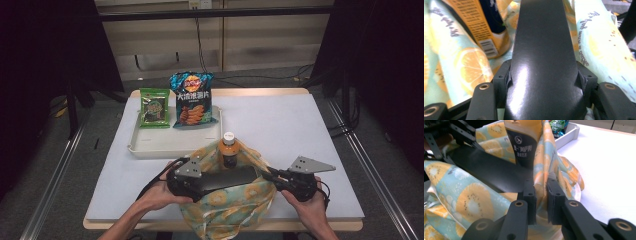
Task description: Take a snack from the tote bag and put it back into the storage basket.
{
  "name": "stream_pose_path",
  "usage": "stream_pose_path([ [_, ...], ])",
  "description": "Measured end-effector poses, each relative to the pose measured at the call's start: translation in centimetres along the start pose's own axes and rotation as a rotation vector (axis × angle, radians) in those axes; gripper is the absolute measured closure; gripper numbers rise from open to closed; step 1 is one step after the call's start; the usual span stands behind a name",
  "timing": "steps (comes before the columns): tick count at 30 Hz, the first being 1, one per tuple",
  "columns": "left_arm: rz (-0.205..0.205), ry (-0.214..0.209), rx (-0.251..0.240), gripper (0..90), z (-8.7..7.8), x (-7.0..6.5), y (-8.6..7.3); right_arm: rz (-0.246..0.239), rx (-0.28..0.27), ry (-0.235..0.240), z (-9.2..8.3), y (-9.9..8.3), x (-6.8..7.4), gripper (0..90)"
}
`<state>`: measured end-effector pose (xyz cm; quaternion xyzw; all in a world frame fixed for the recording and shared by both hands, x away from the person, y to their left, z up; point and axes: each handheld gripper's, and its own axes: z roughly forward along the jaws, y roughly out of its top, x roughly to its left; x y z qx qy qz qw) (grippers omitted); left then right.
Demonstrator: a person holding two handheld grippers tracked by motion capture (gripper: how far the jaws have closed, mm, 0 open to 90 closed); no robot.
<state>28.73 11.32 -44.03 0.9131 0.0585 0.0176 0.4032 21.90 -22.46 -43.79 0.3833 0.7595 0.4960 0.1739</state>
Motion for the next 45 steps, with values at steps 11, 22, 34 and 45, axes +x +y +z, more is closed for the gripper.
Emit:
stream_pose_path([
  [11,-0.055,-0.01,-0.106,43.2,-1.6,0.3,0.3,-0.01,0.018,-0.014,0.0,-0.2,0.1,80.3],
  [22,-0.075,-0.029,-0.184,43.1,-2.2,0.6,1.5,-0.026,0.033,-0.021,0.4,-0.3,-0.1,76.4],
  [34,-0.085,-0.019,-0.255,43.1,-3.6,1.0,2.8,-0.045,0.021,-0.033,0.3,-0.3,0.0,62.9],
  [45,-0.092,-0.025,-0.254,43.1,-3.9,1.1,3.2,-0.023,-0.01,0.017,-0.1,-0.2,-0.1,49.5],
])
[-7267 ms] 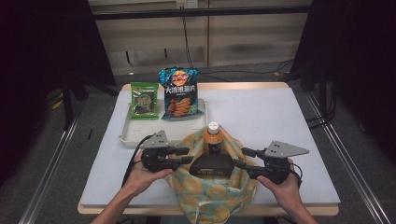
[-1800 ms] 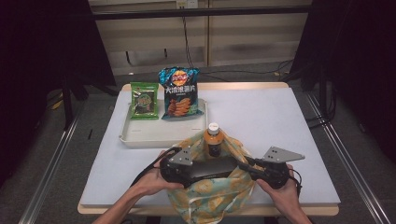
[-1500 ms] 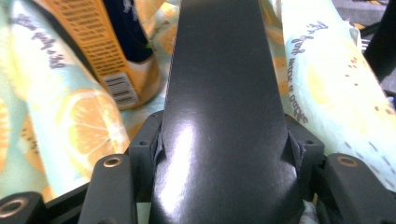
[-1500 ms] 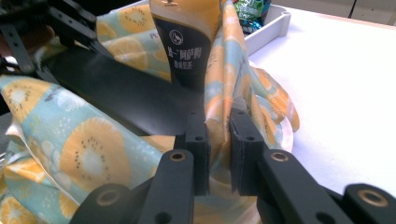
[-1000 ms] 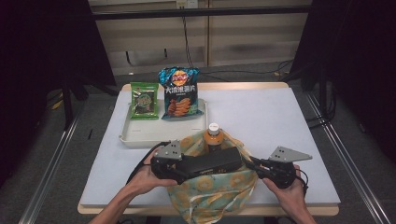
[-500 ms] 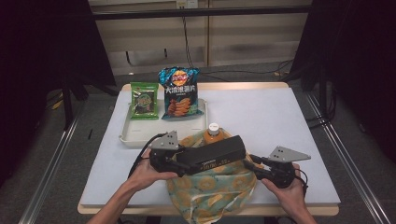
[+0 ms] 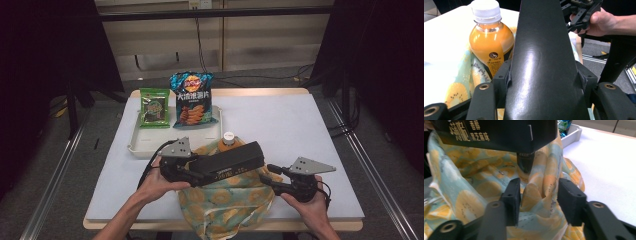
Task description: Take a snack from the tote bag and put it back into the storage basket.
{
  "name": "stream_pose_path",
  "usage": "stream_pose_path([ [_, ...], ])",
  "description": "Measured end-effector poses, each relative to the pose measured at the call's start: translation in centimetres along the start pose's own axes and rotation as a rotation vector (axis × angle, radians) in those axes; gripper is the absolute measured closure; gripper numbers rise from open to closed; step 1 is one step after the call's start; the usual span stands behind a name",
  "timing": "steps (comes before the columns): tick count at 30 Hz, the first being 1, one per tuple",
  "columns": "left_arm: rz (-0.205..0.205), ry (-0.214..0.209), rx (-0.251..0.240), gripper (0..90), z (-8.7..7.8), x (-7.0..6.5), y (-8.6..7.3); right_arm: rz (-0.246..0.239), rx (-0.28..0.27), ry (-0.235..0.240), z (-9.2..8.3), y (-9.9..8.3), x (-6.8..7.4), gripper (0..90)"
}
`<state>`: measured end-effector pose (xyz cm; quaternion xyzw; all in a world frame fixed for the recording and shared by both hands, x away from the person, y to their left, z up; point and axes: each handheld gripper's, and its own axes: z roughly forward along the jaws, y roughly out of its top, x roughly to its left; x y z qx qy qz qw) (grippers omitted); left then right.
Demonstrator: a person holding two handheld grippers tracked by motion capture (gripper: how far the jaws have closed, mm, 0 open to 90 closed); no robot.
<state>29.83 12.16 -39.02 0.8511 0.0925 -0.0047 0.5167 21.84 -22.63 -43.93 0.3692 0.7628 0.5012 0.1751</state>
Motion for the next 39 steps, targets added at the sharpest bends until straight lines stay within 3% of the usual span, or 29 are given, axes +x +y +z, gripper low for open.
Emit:
stream_pose_path([
  [10,0.011,-0.008,-0.021,43.1,-1.3,0.0,1.1,0.007,-0.029,0.006,-0.4,0.1,0.0,38.5],
  [19,0.022,-0.005,-0.037,43.1,-2.6,0.3,1.3,0.01,-0.064,0.04,-0.6,0.2,0.2,21.8],
  [26,0.033,-0.014,-0.051,43.1,-3.3,0.7,1.0,0.013,-0.081,0.017,-0.8,0.3,0.1,19.4],
  [39,0.021,0.011,-0.1,43.1,-5.7,1.2,1.3,-0.002,-0.083,0.011,-0.8,0.1,0.1,18.2],
])
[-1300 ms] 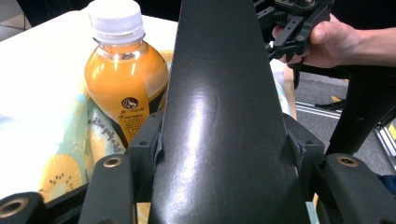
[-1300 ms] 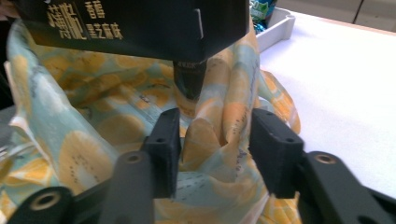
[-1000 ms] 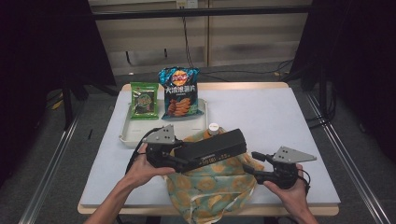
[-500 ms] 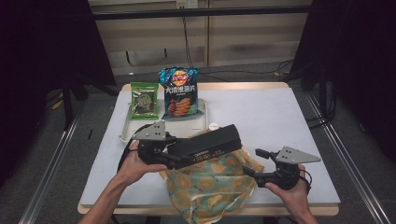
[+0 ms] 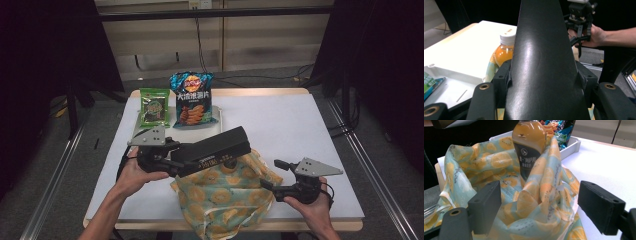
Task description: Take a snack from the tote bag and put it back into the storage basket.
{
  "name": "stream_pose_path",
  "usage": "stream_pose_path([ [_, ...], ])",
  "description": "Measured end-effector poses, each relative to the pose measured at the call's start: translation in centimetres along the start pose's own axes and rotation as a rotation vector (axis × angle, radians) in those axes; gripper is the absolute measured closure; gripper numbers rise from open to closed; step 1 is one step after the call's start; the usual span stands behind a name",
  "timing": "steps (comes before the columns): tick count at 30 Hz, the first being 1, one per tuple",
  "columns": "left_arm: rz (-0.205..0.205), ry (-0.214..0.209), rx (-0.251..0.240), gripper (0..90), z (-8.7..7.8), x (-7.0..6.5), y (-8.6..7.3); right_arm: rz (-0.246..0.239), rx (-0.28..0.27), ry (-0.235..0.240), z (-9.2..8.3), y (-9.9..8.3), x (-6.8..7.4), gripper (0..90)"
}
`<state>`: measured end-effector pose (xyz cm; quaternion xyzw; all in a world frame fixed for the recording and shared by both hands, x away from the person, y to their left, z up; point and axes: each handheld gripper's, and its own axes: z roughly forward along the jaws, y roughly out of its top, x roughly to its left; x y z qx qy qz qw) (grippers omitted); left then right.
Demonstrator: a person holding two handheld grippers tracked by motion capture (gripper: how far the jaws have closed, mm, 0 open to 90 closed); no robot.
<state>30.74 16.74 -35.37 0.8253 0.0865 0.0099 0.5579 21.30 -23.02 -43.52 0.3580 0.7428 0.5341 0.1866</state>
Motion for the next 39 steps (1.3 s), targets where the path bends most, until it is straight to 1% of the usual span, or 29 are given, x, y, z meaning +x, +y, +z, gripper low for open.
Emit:
stream_pose_path([
  [2,0.002,0.006,-0.008,43.1,-0.5,0.1,0.1,0.005,-0.006,-0.001,0.0,0.1,0.0,16.0],
  [5,0.009,0.013,-0.007,43.0,-1.0,0.3,0.1,0.01,-0.01,-0.006,0.2,0.1,0.2,13.3],
  [7,-0.001,0.017,-0.017,43.0,-1.4,0.5,0.0,0.023,-0.022,-0.001,0.3,0.2,0.3,12.4],
  [10,0.0,0.023,-0.012,43.0,-2.1,0.7,-0.1,0.026,-0.027,-0.003,0.2,0.2,0.7,11.9],
  [11,-0.008,0.02,-0.014,43.0,-2.3,0.8,-0.2,0.027,-0.022,-0.008,0.1,0.2,0.8,11.7],
  [12,-0.015,0.03,-0.013,43.0,-2.6,0.9,-0.3,0.024,-0.023,-0.01,0.1,0.2,0.8,11.7],
  [14,-0.023,0.035,-0.004,42.9,-3.2,1.3,-0.5,0.044,-0.027,-0.009,-0.2,0.2,0.8,11.7],
  [15,-0.035,0.032,-0.012,43.0,-3.4,1.5,-0.6,0.041,-0.024,-0.015,-0.4,0.2,0.9,11.7],
  [17,-0.034,0.044,-0.012,42.9,-3.8,1.9,-0.9,0.05,-0.02,-0.02,-0.8,-0.1,1.1,11.7],
  [18,-0.036,0.057,-0.009,43.0,-4.1,2.1,-1.0,0.053,-0.019,-0.02,-1.0,-0.2,1.2,11.6],
  [20,-0.044,0.067,-0.009,42.9,-4.5,2.7,-1.2,0.05,-0.017,-0.023,-1.4,-0.4,1.3,11.2],
  [21,-0.058,0.079,-0.011,43.0,-4.7,2.9,-1.2,0.053,-0.016,-0.023,-1.6,-0.5,1.3,11.1],
  [22,-0.058,0.078,-0.015,43.0,-4.8,3.2,-1.3,0.046,-0.02,-0.021,-1.7,-0.5,1.2,11.1],
  [25,-0.067,0.094,-0.011,43.0,-5.2,3.9,-1.4,0.056,-0.034,-0.021,-2.0,-0.6,1.0,10.2],
  [26,-0.068,0.108,-0.001,43.0,-5.3,4.3,-1.5,0.054,-0.035,-0.018,-2.1,-0.7,1.0,10.1],
  [28,-0.073,0.115,0.006,43.0,-5.3,4.7,-1.6,0.055,-0.03,-0.018,-2.0,-0.9,0.8,9.9],
  [30,-0.067,0.129,0.018,43.0,-5.3,5.2,-1.7,0.053,-0.023,-0.018,-2.0,-1.0,0.6,9.8],
  [31,-0.075,0.14,0.021,43.0,-5.2,5.4,-1.7,0.047,-0.019,-0.023,-1.9,-1.1,0.6,9.8],
  [32,-0.07,0.143,0.029,43.0,-5.3,5.7,-1.8,0.053,-0.017,-0.019,-1.9,-1.1,0.6,9.8],
  [35,-0.074,0.15,0.044,43.0,-5.3,6.4,-1.8,0.05,-0.023,-0.016,-2.0,-1.1,0.6,9.8],
  [39,-0.081,0.157,0.073,43.0,-5.2,7.7,-1.9,0.051,-0.018,-0.018,-1.9,-1.1,0.5,9.8],
])
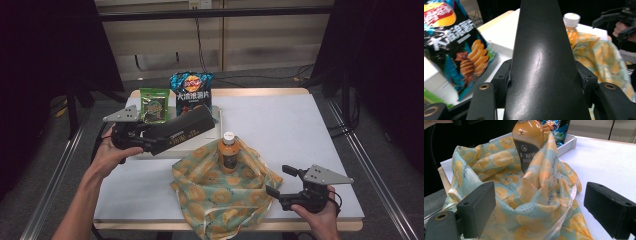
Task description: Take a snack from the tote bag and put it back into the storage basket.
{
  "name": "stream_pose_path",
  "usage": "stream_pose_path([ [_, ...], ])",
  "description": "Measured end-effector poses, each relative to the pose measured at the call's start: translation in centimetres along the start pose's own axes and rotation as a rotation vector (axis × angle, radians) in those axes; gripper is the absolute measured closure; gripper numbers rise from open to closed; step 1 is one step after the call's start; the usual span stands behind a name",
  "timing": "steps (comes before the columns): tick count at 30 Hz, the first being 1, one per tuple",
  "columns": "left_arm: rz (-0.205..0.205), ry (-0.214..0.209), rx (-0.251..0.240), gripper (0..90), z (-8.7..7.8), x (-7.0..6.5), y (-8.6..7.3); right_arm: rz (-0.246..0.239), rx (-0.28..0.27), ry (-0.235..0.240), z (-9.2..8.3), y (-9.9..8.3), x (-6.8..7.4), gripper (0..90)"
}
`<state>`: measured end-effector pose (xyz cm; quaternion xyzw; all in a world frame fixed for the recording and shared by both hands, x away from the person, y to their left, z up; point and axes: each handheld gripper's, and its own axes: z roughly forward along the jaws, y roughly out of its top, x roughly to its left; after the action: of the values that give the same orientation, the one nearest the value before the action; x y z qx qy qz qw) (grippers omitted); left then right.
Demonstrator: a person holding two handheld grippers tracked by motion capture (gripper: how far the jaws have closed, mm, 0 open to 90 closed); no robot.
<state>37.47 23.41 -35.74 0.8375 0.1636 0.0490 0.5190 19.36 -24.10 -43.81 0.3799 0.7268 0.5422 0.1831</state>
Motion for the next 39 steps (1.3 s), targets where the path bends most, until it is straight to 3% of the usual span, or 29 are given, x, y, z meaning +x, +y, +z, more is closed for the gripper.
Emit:
stream_pose_path([
  [7,0.005,0.021,0.053,43.0,1.3,1.8,-0.9,0.005,0.013,0.011,0.3,0.0,0.0,10.0],
  [17,0.033,0.027,0.128,43.0,3.6,2.9,-1.3,0.004,0.014,0.015,0.3,-0.1,-0.1,10.1],
  [24,0.014,0.023,0.143,42.9,4.6,3.9,-1.8,0.01,0.017,0.016,0.3,-0.1,-0.1,10.0],
  [29,-0.005,0.046,0.176,42.9,5.3,4.4,-2.2,0.009,0.019,0.022,0.4,-0.1,0.0,10.0],
  [34,-0.006,0.026,0.183,43.0,6.0,4.7,-2.5,0.012,0.017,0.021,0.3,-0.1,-0.1,10.0],
  [39,-0.01,0.033,0.215,43.0,7.0,5.1,-3.0,0.012,0.013,0.022,0.3,-0.1,-0.2,10.0],
])
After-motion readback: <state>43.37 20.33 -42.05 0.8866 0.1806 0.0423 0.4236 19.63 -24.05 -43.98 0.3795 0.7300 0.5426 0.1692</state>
